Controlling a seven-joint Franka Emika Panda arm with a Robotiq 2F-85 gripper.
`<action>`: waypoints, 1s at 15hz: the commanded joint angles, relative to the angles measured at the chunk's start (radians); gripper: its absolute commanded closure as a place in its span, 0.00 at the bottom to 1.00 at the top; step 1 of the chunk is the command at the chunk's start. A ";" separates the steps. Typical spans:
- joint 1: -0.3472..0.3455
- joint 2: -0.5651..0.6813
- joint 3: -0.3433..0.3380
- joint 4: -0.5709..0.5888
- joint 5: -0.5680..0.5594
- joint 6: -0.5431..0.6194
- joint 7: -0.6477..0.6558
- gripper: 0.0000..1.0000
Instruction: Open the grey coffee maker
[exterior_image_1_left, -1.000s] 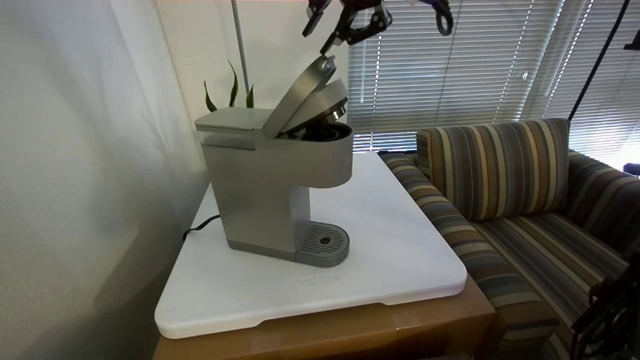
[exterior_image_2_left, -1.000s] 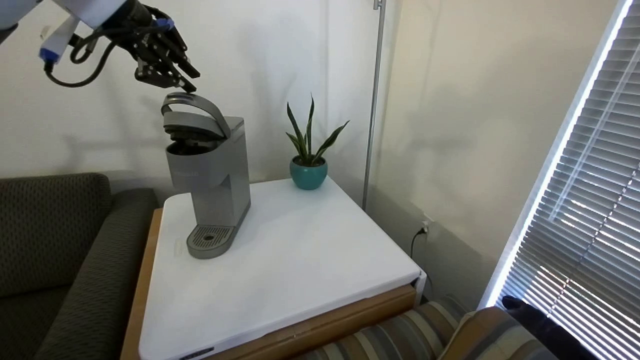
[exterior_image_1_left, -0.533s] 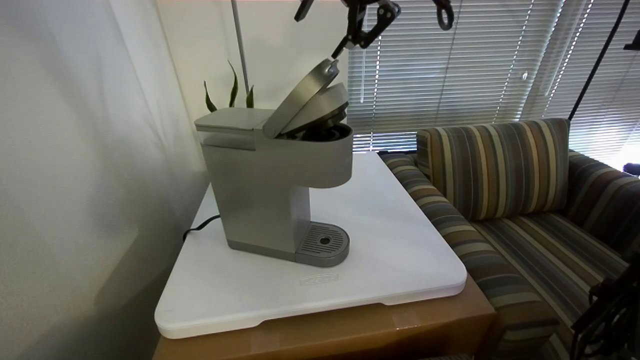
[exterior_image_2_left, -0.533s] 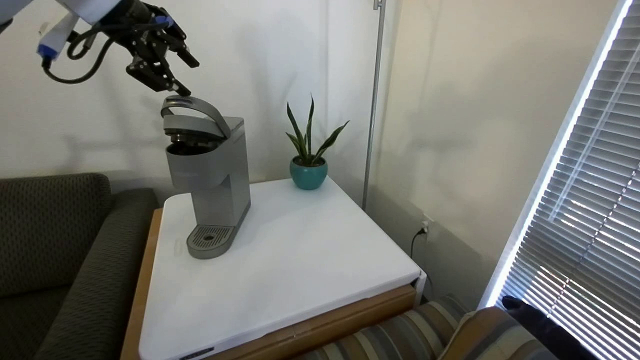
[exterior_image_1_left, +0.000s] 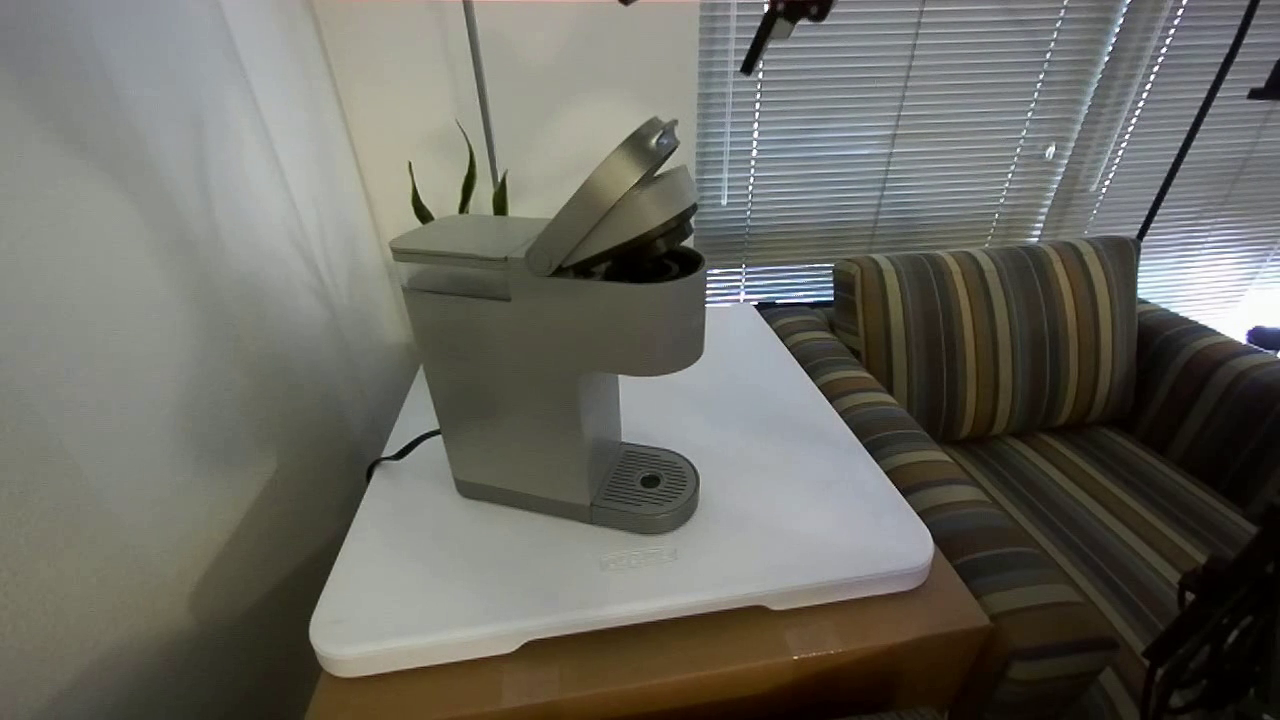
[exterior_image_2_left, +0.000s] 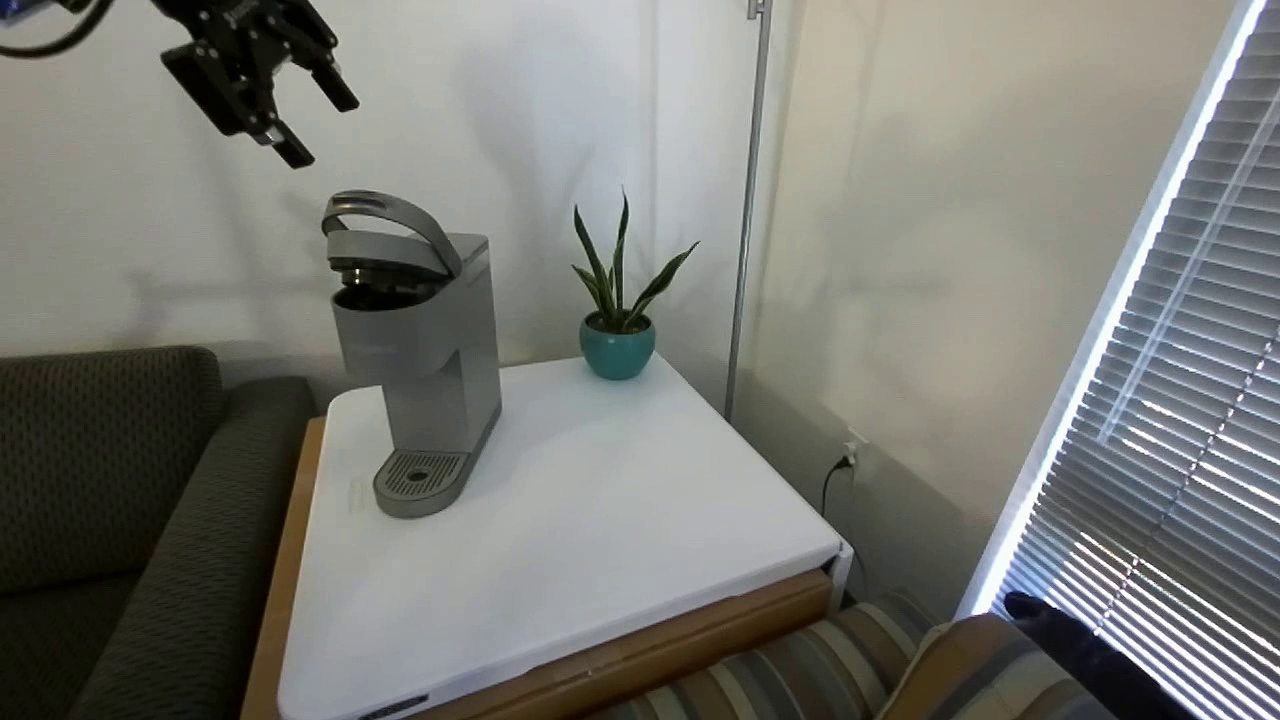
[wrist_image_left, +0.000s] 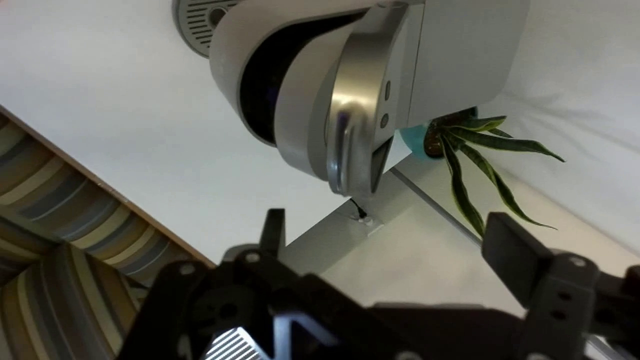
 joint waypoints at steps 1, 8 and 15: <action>-0.017 -0.048 0.012 0.067 0.067 -0.178 -0.108 0.00; -0.032 -0.073 0.025 0.108 0.064 -0.253 -0.116 0.00; -0.031 -0.072 0.029 0.107 0.064 -0.253 -0.114 0.00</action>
